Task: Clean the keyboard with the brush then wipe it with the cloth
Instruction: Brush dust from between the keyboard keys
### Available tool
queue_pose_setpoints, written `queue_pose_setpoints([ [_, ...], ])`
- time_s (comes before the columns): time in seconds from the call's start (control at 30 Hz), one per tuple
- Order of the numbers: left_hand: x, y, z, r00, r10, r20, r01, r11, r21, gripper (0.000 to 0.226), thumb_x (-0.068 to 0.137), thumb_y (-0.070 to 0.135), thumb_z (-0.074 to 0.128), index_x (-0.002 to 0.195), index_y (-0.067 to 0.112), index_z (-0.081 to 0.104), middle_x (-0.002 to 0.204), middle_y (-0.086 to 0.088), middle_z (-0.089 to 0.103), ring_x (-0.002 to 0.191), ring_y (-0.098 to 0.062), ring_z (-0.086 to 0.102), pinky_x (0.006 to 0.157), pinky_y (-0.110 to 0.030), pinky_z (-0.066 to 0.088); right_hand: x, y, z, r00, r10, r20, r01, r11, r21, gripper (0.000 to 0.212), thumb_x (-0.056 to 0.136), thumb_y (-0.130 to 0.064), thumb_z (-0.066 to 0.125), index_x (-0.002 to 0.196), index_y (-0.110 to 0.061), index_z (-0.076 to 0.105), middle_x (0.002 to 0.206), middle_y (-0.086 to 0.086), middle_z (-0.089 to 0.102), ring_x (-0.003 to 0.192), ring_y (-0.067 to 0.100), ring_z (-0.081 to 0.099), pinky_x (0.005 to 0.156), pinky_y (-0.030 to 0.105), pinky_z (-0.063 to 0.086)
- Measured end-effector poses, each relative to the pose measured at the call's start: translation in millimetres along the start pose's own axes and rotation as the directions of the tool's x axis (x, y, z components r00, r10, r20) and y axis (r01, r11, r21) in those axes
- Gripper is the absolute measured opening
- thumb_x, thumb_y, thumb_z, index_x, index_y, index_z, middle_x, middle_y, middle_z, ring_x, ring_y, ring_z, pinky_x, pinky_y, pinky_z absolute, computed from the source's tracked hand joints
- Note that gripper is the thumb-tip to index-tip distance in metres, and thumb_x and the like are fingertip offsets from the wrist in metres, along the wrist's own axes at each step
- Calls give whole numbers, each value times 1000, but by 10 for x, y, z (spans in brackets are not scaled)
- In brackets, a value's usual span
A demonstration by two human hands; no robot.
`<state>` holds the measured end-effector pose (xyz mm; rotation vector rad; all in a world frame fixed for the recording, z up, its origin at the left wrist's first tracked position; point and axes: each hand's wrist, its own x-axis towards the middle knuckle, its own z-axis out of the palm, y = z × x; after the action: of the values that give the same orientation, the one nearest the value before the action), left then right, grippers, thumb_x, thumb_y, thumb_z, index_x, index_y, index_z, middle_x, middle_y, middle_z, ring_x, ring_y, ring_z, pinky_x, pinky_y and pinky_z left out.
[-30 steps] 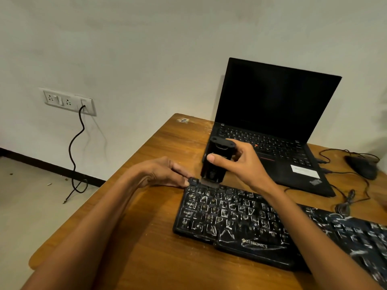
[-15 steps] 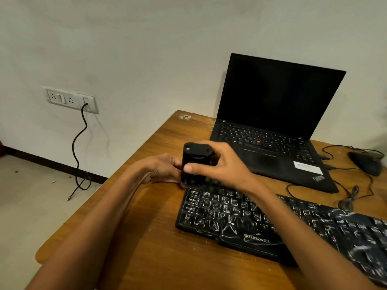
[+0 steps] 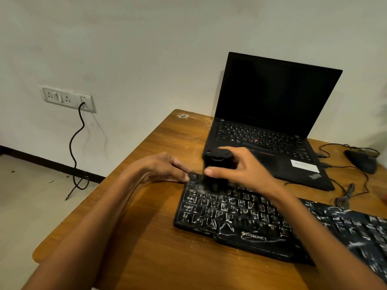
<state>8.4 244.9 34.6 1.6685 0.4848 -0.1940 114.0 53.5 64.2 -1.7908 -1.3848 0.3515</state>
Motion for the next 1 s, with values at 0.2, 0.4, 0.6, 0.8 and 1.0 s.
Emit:
queue_pose_setpoints([
  [0.2, -216, -48, 154, 919, 381, -99, -259, 775, 576, 31, 86, 16, 60, 116, 24, 59, 122, 9, 55, 111, -8, 51, 98, -30, 41, -154, 0, -253, 992, -33, -121, 48, 991, 125, 32, 67, -42, 74, 89, -20, 66, 85, -3, 69, 83, 12, 64, 76, 23, 50],
  [0.4, -304, -172, 195, 925, 378, 37, -284, 625, 727, 41, 92, 26, 50, 130, 37, 41, 132, 14, 48, 107, -4, 51, 87, -21, 44, -141, 31, -32, 999, -39, -34, 41, 997, 67, 27, 68, -41, 73, 86, -23, 64, 76, -9, 64, 74, 5, 61, 67, 17, 46],
  [0.6, -338, -138, 245, 926, 375, 41, -275, 598, 753, 36, 93, 23, 49, 124, 41, 43, 124, 22, 44, 108, 2, 43, 91, -18, 36, -31, -39, -136, 996, -33, -80, 38, 998, 55, 38, 65, -45, 73, 92, -18, 65, 85, -2, 68, 81, 10, 62, 70, 18, 48],
  [0.8, -264, -179, 179, 951, 307, 33, -218, 591, 776, 38, 92, 33, 48, 125, 48, 37, 125, 16, 48, 101, -5, 50, 84, -20, 40, -121, 70, -89, 1000, 13, -24, -12, 999, 34, 25, 71, -29, 75, 87, -14, 64, 81, 1, 66, 75, 9, 62, 68, 18, 47],
  [1.0, -248, -202, 144, 948, 314, 46, -242, 622, 744, 40, 90, 35, 50, 123, 52, 33, 139, 10, 44, 120, -11, 46, 99, -33, 42, -124, 25, -201, 992, -21, -121, 36, 992, 122, 35, 65, -44, 74, 87, -17, 65, 79, -4, 66, 78, 9, 62, 69, 17, 47],
])
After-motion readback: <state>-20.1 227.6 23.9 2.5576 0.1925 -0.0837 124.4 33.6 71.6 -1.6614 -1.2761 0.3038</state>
